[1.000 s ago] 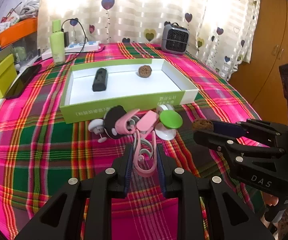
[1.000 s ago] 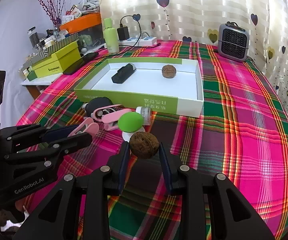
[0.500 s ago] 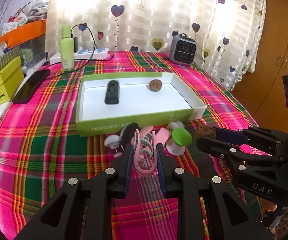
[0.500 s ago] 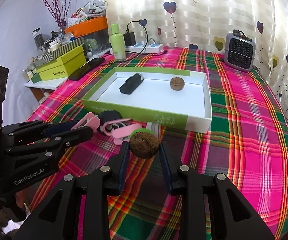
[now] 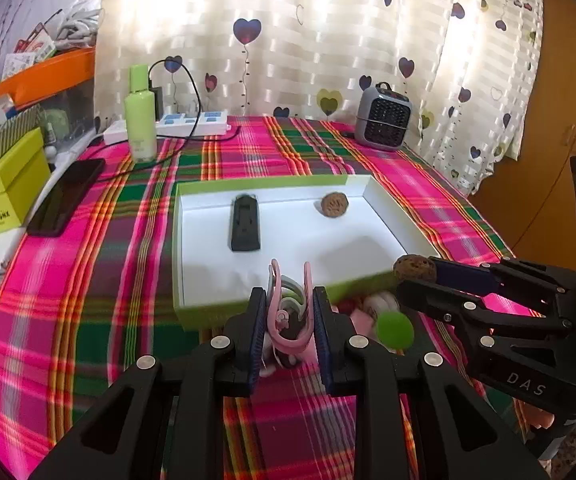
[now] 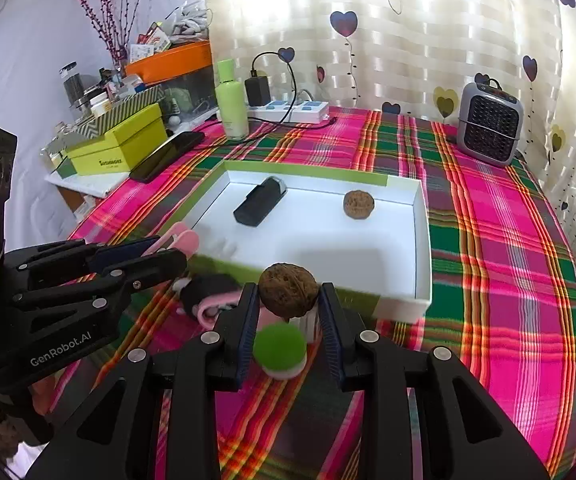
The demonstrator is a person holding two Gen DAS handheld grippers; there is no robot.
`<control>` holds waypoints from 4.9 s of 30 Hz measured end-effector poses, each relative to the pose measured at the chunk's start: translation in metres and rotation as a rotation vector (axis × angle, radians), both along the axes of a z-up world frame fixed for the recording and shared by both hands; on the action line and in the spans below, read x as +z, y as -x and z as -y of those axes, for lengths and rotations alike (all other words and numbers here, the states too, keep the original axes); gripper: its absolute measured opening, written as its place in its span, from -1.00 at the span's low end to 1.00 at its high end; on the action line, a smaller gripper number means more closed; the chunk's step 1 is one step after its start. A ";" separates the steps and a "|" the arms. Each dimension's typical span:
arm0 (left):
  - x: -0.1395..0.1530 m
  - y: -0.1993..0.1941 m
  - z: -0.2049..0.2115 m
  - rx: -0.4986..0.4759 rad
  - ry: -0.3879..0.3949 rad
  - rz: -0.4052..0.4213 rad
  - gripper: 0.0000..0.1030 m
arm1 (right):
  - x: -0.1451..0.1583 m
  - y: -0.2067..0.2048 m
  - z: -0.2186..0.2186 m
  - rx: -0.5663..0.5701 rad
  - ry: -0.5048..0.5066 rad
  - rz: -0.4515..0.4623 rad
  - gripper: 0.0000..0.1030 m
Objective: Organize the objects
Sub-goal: 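Lower the pink clip into the box while the right gripper lowers the walnut, then open both grippers to release the pink clip and walnut in the box, then withdraw both open grippers from the box toward the items on the table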
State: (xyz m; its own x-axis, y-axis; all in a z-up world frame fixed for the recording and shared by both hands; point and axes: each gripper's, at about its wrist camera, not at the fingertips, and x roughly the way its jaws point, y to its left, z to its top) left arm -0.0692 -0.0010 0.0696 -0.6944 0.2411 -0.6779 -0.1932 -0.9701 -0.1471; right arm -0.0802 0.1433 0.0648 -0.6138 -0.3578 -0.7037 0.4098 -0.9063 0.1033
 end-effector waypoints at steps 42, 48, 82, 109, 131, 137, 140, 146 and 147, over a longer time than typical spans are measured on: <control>-0.035 0.143 -0.029 -0.033 0.001 0.116 -0.59 | -0.034 0.136 -0.027 -0.131 -0.060 0.078 -0.39; -0.041 0.151 -0.032 -0.032 0.010 0.129 -0.59 | -0.036 0.143 -0.026 -0.128 -0.049 0.079 -0.39; -0.048 0.163 -0.035 -0.022 0.042 0.171 -0.56 | -0.042 0.150 -0.013 -0.096 -0.107 0.081 -0.39; -0.026 0.129 -0.026 0.002 0.026 0.125 -0.27 | -0.023 0.122 -0.013 -0.130 -0.102 0.028 -0.03; 0.000 0.061 -0.013 0.050 0.032 0.053 -0.25 | -0.002 0.060 -0.009 -0.143 -0.055 -0.009 -0.03; 0.001 0.047 -0.009 0.053 0.020 0.048 -0.25 | 0.002 0.047 -0.007 -0.142 -0.044 -0.018 -0.03; 0.001 0.041 -0.007 0.057 0.015 0.045 -0.25 | 0.002 0.040 -0.006 -0.138 -0.040 -0.018 -0.03; 0.004 0.023 0.002 0.050 -0.005 0.007 -0.25 | 0.001 0.026 -0.005 -0.123 -0.035 -0.020 -0.03; 0.004 0.019 0.004 0.050 -0.009 0.008 -0.25 | 0.001 0.024 -0.006 -0.127 -0.031 -0.021 -0.03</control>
State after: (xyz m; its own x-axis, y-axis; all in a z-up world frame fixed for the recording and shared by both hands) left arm -0.0884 -0.0048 0.0732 -0.7006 0.2123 -0.6813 -0.1429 -0.9771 -0.1575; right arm -0.1042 0.1489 0.0654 -0.6676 -0.2547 -0.6996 0.2933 -0.9536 0.0673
